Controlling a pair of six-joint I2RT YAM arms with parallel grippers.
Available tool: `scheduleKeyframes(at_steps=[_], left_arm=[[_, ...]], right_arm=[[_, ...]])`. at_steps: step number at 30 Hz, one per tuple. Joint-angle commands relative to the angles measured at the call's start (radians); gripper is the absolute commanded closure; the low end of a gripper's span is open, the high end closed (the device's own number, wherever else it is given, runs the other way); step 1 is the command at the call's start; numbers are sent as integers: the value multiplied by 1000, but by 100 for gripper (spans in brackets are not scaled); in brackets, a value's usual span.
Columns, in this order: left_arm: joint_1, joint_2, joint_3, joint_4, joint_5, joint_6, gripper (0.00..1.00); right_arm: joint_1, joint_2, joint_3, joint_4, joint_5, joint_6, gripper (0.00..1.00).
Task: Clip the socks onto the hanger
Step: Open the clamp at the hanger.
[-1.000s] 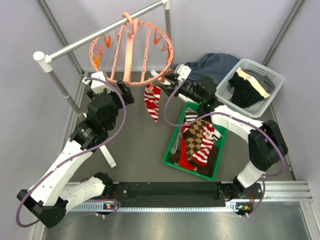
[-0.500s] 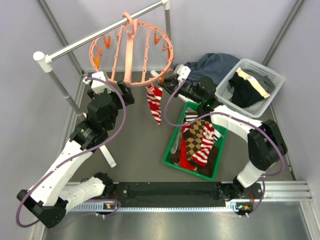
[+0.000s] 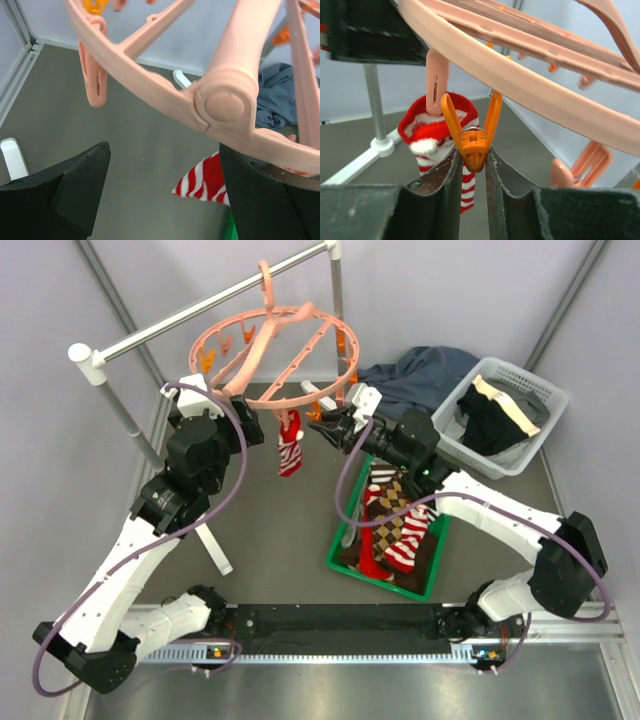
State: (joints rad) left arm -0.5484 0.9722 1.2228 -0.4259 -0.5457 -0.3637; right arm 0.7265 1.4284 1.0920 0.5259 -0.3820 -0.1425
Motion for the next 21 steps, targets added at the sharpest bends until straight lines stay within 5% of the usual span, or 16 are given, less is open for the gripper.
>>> scheduleKeyframes(at_steps=[1,9,21], left_arm=[[30,16,53,15,9,-1,6],[30,-91,89,-97,121,-118,6],[30,-139,109,-202,302,-245,9]], right_arm=[[57,-68,-12,-46,81,-2,97],[194,-71,6,-67,305,-17,98],[390,41,81,-3,845,-61,96]])
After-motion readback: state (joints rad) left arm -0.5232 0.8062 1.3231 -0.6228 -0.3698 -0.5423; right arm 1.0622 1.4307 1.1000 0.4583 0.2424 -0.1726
